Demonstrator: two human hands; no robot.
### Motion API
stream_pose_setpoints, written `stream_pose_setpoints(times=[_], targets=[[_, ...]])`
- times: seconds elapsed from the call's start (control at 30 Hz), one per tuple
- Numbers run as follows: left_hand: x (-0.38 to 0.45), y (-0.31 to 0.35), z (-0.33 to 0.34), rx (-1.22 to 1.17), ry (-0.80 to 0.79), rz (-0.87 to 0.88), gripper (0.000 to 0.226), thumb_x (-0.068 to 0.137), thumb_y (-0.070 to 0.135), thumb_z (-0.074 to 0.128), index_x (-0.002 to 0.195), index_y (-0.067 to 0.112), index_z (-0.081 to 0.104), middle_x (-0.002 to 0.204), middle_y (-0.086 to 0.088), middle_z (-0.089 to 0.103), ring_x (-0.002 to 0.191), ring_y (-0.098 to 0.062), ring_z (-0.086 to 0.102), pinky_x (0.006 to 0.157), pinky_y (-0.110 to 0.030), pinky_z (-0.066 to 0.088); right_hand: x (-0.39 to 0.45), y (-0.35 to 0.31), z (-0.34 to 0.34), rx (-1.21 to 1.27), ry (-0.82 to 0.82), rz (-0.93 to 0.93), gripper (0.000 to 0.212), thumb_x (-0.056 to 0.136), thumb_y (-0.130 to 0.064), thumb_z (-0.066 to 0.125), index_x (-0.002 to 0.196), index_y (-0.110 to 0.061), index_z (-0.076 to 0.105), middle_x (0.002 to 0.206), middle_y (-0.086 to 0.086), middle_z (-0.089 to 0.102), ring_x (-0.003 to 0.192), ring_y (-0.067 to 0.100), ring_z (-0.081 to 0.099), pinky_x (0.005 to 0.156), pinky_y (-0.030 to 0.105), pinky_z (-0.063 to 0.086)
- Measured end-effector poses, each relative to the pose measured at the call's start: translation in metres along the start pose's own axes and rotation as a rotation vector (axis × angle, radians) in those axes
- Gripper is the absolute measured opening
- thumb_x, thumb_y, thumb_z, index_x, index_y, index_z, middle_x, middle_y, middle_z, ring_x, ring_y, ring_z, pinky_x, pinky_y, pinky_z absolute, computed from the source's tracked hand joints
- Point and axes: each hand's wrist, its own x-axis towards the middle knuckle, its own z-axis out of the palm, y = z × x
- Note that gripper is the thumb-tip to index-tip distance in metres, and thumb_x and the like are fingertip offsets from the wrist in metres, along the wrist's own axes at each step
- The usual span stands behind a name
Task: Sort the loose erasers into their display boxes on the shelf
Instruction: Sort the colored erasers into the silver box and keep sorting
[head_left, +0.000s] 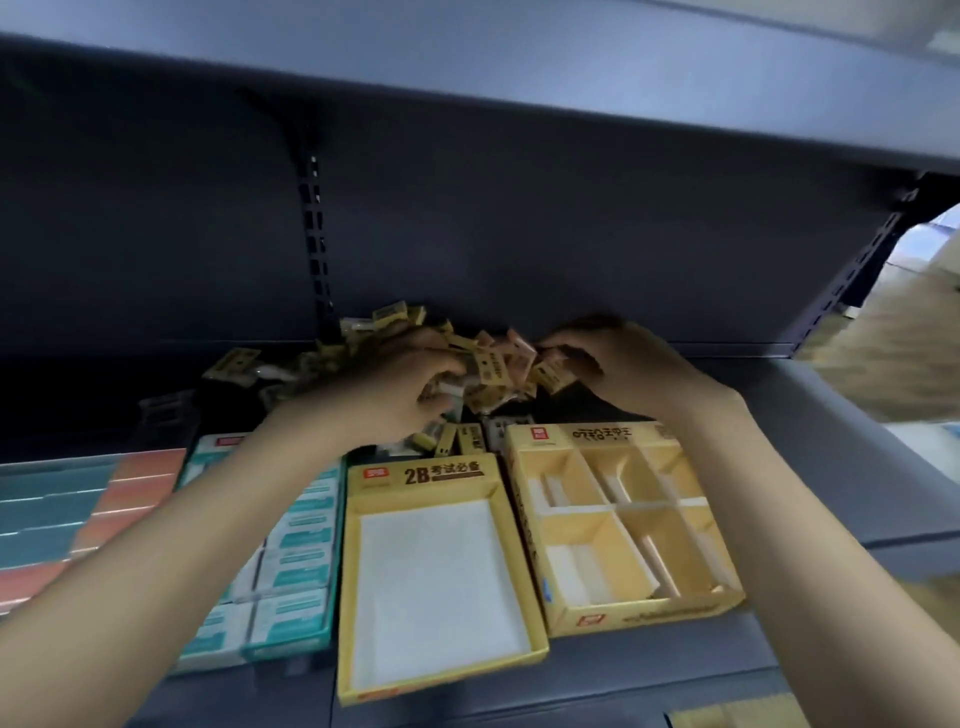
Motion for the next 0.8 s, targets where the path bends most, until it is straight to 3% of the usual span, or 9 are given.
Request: stream_pose_setpoints(times=[0.17,0.37,0.53,0.67,0.8], targets=[[0.044,0.022,0.000,0.106,0.043,0.088,0.038,0.091,0.028,0.055,0.129,0.026,0.052,0.133,0.005,0.046,0.125,-0.016,0.031,0.099,-0.029,0.024,0.003,0.040,0.001,-0.098,0.012,-0.065,0.036,0.095,-0.021,0.050,0.129,-0.032,0.053,0.136,-0.007,0.051,0.125,0.020,0.045,0.097,0.042,0.043],[0.092,0.037,0.008,0.391,-0.087,0.222,0.052,0.089,0.010,0.052,0.135,0.032,0.044,0.149,0.011,0.032,0.140,-0.017,0.012,0.111,-0.038,0.012,0.010,0.067,0.012,-0.157,0.010,-0.211,0.041,0.093,-0.012,0.053,0.129,-0.031,0.055,0.126,0.000,0.055,0.122,0.023,0.046,0.094,0.042,0.045],[0.121,0.035,0.024,0.464,-0.172,0.296,0.046,0.092,0.020,0.052,0.134,0.035,0.044,0.146,0.012,0.035,0.139,-0.017,0.015,0.112,-0.037,0.014,0.023,0.083,0.015,-0.171,0.031,-0.269,0.034,0.092,-0.017,0.055,0.125,-0.024,0.060,0.122,0.002,0.060,0.118,0.023,0.050,0.094,0.040,0.044],[0.131,0.035,0.038,0.482,-0.263,0.276,0.049,0.093,0.036,0.048,0.140,0.037,0.033,0.149,0.009,0.031,0.140,-0.020,0.014,0.113,-0.041,0.016,0.029,0.091,0.021,-0.162,0.036,-0.295,0.033,0.091,-0.016,0.057,0.122,-0.025,0.063,0.123,0.000,0.060,0.119,0.022,0.050,0.096,0.038,0.042],[0.132,0.040,0.043,0.536,-0.334,0.236,0.053,0.094,0.033,0.046,0.144,0.026,0.029,0.151,0.005,0.029,0.141,-0.018,0.011,0.114,-0.037,0.008,0.028,0.099,0.029,-0.147,0.029,-0.306,0.033,0.091,-0.014,0.058,0.121,-0.026,0.063,0.127,-0.003,0.059,0.120,0.019,0.050,0.095,0.031,0.039]])
